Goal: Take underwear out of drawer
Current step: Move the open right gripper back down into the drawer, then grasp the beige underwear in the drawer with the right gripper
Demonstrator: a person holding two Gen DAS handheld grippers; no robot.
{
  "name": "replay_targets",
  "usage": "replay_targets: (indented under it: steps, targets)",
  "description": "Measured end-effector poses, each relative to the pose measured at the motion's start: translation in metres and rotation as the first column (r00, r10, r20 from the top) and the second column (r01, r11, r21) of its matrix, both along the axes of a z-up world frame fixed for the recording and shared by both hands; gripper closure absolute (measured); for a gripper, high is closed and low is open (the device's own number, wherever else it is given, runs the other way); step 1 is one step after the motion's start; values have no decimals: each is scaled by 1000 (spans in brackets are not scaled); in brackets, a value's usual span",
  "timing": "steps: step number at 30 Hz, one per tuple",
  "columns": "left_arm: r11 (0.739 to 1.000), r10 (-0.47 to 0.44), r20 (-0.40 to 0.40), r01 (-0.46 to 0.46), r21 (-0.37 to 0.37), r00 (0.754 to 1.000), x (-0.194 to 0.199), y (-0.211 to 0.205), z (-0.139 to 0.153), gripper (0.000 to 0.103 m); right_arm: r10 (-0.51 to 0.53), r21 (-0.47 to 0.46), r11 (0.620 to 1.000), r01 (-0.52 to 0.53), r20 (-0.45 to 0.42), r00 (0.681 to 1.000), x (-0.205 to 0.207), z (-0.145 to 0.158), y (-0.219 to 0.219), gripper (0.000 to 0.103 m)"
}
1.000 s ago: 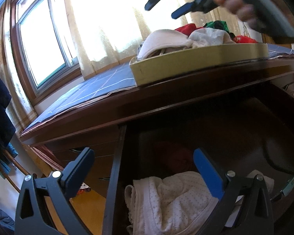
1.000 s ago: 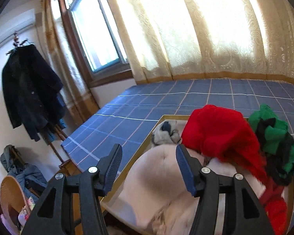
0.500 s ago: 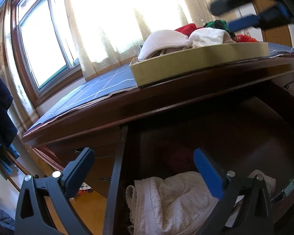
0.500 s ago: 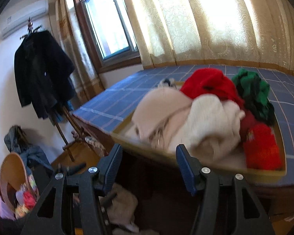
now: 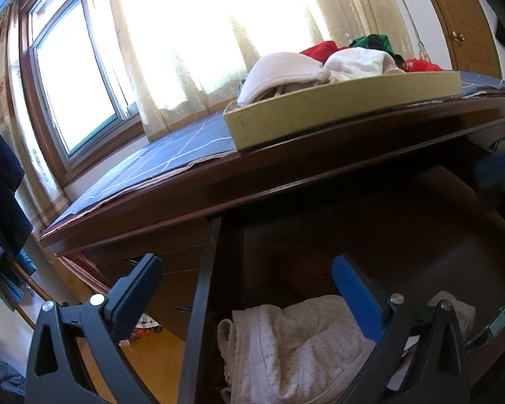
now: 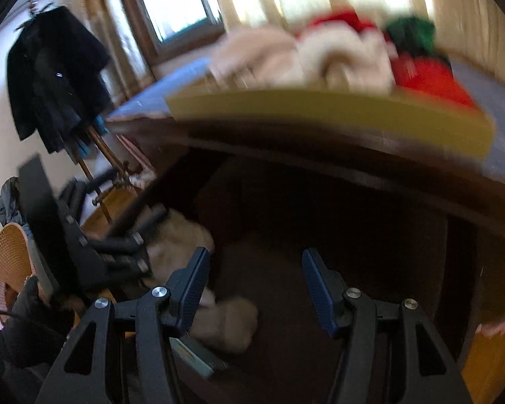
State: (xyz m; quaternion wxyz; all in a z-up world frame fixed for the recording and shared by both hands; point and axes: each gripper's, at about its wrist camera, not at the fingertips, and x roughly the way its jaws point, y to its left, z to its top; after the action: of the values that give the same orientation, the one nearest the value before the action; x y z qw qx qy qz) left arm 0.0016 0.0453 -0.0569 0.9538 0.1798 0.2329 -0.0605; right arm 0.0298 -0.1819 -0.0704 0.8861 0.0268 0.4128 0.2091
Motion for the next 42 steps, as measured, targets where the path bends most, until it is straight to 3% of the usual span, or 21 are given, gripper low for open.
replay_targets:
  steps: [7,10,15,21,25,30,32,35,36,39,42]
  targets:
    - [1000,3,2,-3,3,1000,0,0,0,0,5,87,996,14,-222,975,9,-39,-14,43]
    - [1000,5,5,-5,3,1000,0,1,1,0,31,155,988,25,-347,937,15,-57,-10,43]
    - [1000,5,7,-5,3,1000,0,1,1,0,56,154,988,23,-488,871,25,-80,17,43]
    - [1000,4,13,-4,-1,1000,0,2,2,0,59,136,991,15,-523,851,32,-85,44,43]
    - [1000,2,16,-2,-3,1000,0,3,2,0,8,40,999,16,-521,853,36,-84,53,43]
    - [1000,3,20,-3,-5,1000,-2,4,2,0,-5,51,998,44,-597,802,44,-100,57,43]
    - [1000,2,23,-2,-5,1000,-2,3,2,0,0,38,999,28,-600,800,45,-99,60,44]
    - [1000,2,22,-2,-5,1000,-1,3,2,0,-14,28,999,39,-607,795,48,-99,60,54]
    - [1000,2,20,-2,-4,1000,-1,3,2,0,-15,35,998,46,-611,792,49,-100,58,63]
    - [1000,1,21,-1,-5,1000,-1,3,2,0,5,98,993,70,-617,787,49,-104,43,67]
    - [1000,0,21,0,-4,1000,-1,3,2,0,-15,123,987,107,-588,809,47,-101,29,68]
